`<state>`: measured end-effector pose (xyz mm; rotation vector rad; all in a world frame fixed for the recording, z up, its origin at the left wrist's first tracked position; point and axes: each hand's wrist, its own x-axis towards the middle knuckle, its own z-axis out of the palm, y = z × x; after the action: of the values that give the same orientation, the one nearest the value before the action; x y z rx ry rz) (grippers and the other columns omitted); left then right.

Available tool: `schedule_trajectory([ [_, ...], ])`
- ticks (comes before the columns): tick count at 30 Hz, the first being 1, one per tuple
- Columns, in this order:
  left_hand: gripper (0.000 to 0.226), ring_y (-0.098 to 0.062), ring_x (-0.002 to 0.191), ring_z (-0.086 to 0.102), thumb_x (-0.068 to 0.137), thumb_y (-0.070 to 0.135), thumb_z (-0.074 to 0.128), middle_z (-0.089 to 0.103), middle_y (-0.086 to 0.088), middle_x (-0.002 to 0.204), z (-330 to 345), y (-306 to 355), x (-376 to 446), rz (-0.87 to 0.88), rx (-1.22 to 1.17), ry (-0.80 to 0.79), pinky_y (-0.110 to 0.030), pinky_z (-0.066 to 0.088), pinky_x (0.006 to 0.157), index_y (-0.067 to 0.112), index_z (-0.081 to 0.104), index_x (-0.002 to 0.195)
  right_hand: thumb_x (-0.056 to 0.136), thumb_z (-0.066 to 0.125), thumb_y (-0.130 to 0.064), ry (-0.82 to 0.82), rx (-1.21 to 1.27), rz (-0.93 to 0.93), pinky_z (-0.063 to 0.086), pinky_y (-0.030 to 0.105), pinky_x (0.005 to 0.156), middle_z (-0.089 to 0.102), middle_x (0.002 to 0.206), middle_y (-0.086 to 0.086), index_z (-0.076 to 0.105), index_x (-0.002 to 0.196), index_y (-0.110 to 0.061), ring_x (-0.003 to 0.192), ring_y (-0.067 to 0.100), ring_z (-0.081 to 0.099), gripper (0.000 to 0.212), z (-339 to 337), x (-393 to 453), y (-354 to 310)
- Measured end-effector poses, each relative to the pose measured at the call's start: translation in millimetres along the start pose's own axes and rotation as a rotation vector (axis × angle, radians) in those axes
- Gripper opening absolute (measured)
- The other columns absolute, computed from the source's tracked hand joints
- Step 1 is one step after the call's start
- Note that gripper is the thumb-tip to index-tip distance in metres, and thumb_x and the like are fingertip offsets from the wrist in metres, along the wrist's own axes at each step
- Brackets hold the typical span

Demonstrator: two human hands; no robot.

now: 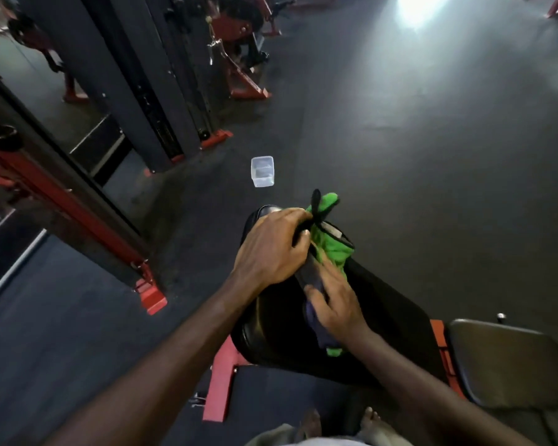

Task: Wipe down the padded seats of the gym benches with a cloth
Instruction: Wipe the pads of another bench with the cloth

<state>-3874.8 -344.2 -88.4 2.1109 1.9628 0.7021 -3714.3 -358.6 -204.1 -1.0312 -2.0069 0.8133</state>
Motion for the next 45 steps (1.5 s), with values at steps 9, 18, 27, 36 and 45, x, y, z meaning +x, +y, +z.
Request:
schedule_trajectory([
  [9, 0.034, -0.003, 0.115, 0.065, 0.086, 0.021, 0.062, 0.073, 0.015, 0.118, -5, -8, 1, -0.105, -0.349, 0.112, -0.028, 0.049, 0.103, 0.026, 0.074, 0.117, 0.096, 0.051, -0.032, 0.064, 0.107, 0.041, 0.022, 0.032, 0.126, 0.043, 0.161, 0.005, 0.039, 0.155, -0.023, 0.153, 0.016, 0.033, 0.061, 8, -17, -42],
  [18, 0.032, -0.011, 0.092, 0.067, 0.097, -0.007, 0.05, 0.075, 0.0, 0.102, -11, -56, -20, -0.697, -0.973, 0.359, -0.012, 0.051, 0.077, 0.011, 0.075, 0.108, 0.091, 0.04, -0.058, 0.007, 0.107, 0.204, 0.028, 0.037, 0.124, 0.044, 0.156, -0.007, 0.053, 0.148, -0.018, 0.152, 0.016, 0.035, 0.071, 12, 53, -41],
  [27, 0.056, 0.006, 0.142, 0.037, 0.099, 0.028, 0.057, 0.04, 0.014, 0.159, 2, -35, -94, -0.494, -0.733, 0.202, -0.014, 0.026, 0.118, 0.027, 0.041, 0.153, 0.095, 0.045, -0.049, -0.032, 0.084, 0.223, 0.028, 0.042, 0.124, 0.044, 0.16, 0.007, 0.048, 0.152, -0.014, 0.151, 0.023, 0.035, 0.067, 14, 80, -39],
  [36, 0.086, 0.0, 0.156, 0.002, 0.093, 0.046, 0.044, -0.002, 0.014, 0.168, 0, -6, -119, -0.361, -0.245, 0.175, -0.013, 0.001, 0.123, 0.021, 0.004, 0.164, 0.093, 0.048, -0.038, -0.094, -0.032, -0.117, 0.039, 0.051, 0.118, 0.055, 0.15, -0.003, 0.061, 0.142, -0.02, 0.142, 0.023, 0.048, 0.054, 9, 120, -43],
  [45, 0.087, -0.008, 0.157, 0.011, 0.086, 0.038, 0.047, 0.012, 0.0, 0.172, 5, 4, -126, -0.3, -0.196, 0.214, -0.026, 0.016, 0.126, 0.015, 0.015, 0.164, 0.09, 0.053, -0.026, -0.244, -0.144, -0.48, 0.032, 0.035, 0.118, 0.058, 0.142, -0.004, 0.07, 0.127, -0.014, 0.138, 0.028, 0.052, 0.042, 5, 130, -46],
])
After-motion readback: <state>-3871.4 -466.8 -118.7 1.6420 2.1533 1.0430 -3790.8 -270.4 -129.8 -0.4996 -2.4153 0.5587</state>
